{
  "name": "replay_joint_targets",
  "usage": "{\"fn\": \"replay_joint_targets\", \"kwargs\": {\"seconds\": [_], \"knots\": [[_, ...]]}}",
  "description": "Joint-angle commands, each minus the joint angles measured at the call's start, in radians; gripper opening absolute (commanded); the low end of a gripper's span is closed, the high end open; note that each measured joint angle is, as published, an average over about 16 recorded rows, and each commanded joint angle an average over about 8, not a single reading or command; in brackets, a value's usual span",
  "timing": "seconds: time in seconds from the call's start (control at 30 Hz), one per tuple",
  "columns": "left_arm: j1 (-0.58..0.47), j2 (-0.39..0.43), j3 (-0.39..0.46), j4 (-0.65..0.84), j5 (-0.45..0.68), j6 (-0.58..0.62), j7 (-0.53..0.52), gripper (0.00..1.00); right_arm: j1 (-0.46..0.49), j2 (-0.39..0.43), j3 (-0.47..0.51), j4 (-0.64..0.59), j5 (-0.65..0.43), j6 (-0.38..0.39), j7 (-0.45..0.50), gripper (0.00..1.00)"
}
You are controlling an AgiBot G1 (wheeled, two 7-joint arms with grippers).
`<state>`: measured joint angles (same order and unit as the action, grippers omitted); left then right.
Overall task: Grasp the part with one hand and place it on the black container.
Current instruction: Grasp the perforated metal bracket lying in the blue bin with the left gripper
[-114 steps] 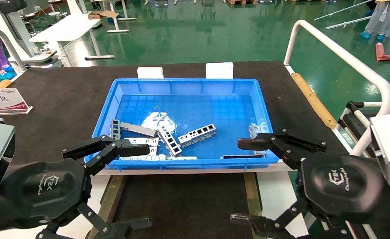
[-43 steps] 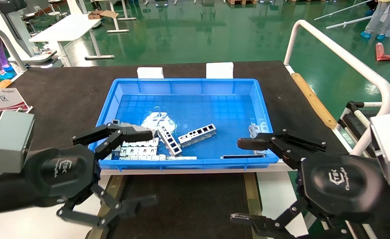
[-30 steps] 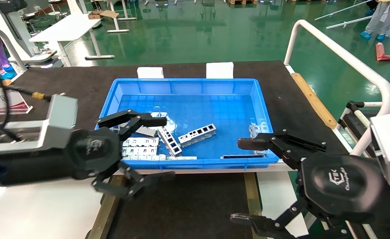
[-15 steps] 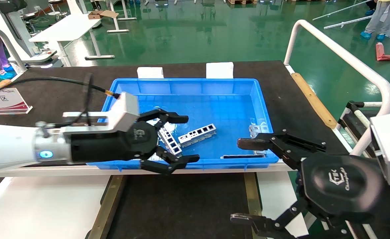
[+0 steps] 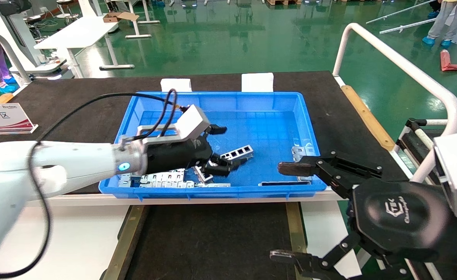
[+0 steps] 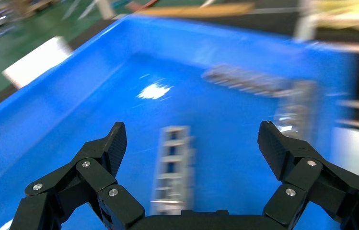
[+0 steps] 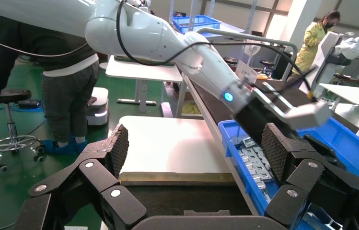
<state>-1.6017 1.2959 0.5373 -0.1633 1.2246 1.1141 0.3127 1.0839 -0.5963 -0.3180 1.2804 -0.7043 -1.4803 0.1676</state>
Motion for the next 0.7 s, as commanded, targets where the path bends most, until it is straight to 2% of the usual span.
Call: {"fn": "replay_joint_targets", "kwargs": {"seconds": [0.03, 0.3, 0.7], "knots": [[-0.013, 0.037, 0.000, 0.046, 0.008, -0.084, 0.019, 1.00, 0.000, 0.000, 0.000, 0.000, 0.000, 0.000, 0.000, 1.00], [0.021, 0.072, 0.020, -0.001, -0.012, -0.215, 0.006, 1.00, 0.000, 0.000, 0.000, 0.000, 0.000, 0.000, 0.000, 1.00], [0.087, 0.075, 0.141, -0.104, -0.049, -0.340, -0.091, 1.00, 0.000, 0.000, -0.001, 0.000, 0.001, 0.000, 0.000, 1.00]]}}
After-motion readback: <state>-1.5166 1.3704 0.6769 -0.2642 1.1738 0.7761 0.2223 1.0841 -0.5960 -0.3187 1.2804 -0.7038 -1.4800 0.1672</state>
